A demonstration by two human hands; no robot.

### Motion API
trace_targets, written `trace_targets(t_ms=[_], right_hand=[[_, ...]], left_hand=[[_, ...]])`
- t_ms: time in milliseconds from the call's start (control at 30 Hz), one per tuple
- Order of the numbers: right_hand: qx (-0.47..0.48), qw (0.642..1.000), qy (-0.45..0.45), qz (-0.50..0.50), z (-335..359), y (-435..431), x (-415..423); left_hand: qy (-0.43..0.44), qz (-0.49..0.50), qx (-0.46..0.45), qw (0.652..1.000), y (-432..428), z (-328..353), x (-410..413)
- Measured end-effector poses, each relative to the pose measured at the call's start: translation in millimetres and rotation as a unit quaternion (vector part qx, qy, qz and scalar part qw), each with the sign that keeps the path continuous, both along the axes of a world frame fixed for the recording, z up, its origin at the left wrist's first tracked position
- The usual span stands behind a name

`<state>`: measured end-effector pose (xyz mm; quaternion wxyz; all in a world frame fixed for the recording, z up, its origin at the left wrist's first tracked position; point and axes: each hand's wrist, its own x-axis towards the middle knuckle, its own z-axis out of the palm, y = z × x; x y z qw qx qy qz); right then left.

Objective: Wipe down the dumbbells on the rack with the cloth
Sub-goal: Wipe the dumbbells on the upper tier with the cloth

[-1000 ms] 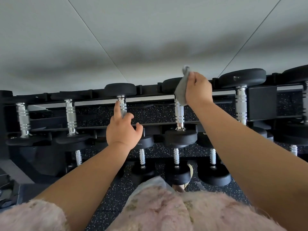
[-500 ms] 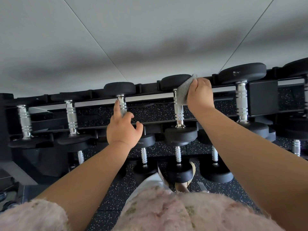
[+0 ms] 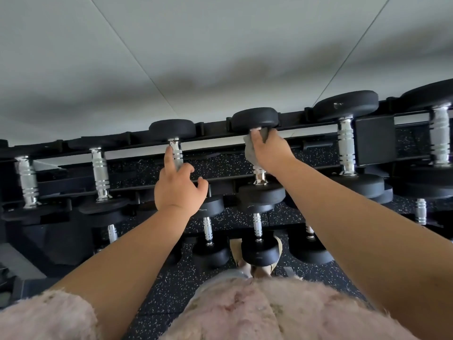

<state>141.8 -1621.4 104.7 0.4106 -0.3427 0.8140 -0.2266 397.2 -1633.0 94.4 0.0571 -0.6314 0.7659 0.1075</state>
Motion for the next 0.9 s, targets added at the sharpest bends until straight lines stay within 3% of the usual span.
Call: trace_targets(t_ms=[233,367,433,533,667,733,800,900], right_hand=[[0.122,0.982,-0.004,0.147,-1,46,-4],[0.142,0.963,0.063,0.22,15,46,-1],[0.111,0.971,0.085,0.193,25,39,-2],[0.042,0.995,0.037,0.084,36,39,-2],[0.088,0.981,0.018,0.17,45,72,3],[0.082,0.982,0.041,0.164,50,90,-1],[0.062,0.988,0.064,0.128,58,107,-10],[0.016,0.984,0.127,0.126,64,129,-26]], left_hand=[[0.003,-0.001,0.015,1.0,0,3,-2],[0.003,-0.002,0.021,1.0,0,5,-2],[0.001,-0.002,0.022,1.0,0,5,-3],[-0.005,-0.016,0.018,1.0,0,3,-4],[-0.022,-0.046,-0.006,0.999,0,-2,-1],[-0.021,-0.101,-0.034,0.994,2,-4,1],[0.009,-0.171,-0.052,0.984,5,-3,-1],[0.091,-0.185,-0.019,0.978,18,7,-25]])
